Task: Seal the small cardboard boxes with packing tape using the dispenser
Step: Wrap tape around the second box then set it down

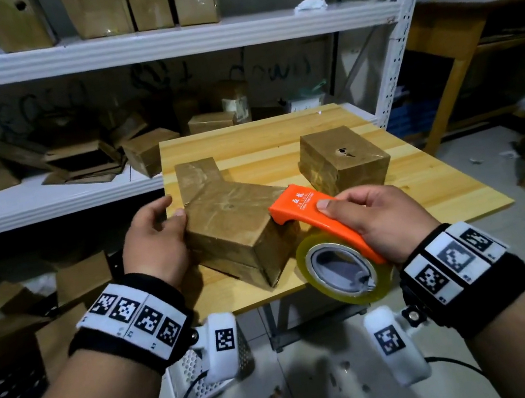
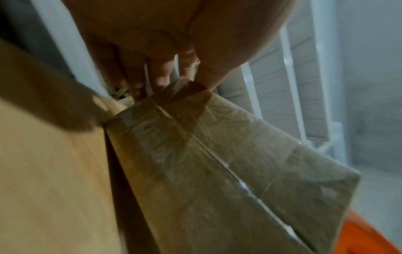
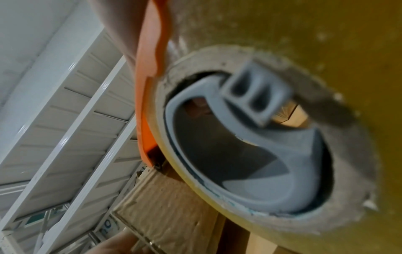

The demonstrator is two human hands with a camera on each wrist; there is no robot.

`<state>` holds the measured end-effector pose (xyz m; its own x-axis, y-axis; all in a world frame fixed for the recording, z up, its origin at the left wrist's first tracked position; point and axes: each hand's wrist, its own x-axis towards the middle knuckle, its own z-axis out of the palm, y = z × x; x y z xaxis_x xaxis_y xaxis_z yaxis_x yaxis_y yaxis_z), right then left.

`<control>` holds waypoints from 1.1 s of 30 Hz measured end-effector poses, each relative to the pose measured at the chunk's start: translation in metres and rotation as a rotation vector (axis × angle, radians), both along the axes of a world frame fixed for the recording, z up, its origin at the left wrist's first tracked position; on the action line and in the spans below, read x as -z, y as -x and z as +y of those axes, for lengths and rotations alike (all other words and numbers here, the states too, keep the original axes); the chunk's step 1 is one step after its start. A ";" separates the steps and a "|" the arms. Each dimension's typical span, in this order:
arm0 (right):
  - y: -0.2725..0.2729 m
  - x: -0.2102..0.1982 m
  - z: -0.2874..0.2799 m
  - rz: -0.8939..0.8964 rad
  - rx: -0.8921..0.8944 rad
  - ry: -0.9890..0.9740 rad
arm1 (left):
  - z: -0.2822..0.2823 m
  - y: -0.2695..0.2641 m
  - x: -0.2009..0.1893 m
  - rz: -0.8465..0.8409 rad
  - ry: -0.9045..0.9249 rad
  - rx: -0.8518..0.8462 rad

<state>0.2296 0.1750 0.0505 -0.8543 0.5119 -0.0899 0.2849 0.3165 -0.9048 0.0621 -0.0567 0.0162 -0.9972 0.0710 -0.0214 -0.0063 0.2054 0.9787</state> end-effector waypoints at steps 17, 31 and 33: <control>0.001 0.000 0.000 0.002 0.007 -0.004 | 0.010 -0.032 0.000 0.306 0.686 0.369; -0.004 -0.009 0.006 0.119 -0.001 0.070 | 0.014 -0.023 -0.009 0.114 0.115 0.121; -0.006 -0.008 0.008 0.120 -0.014 0.064 | 0.013 -0.022 -0.015 0.055 -0.037 0.127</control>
<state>0.2358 0.1827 0.0585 -0.8679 0.4964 -0.0188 0.1695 0.2604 -0.9505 0.0845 -0.0441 0.0309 -0.9798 0.1962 0.0379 0.0711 0.1649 0.9837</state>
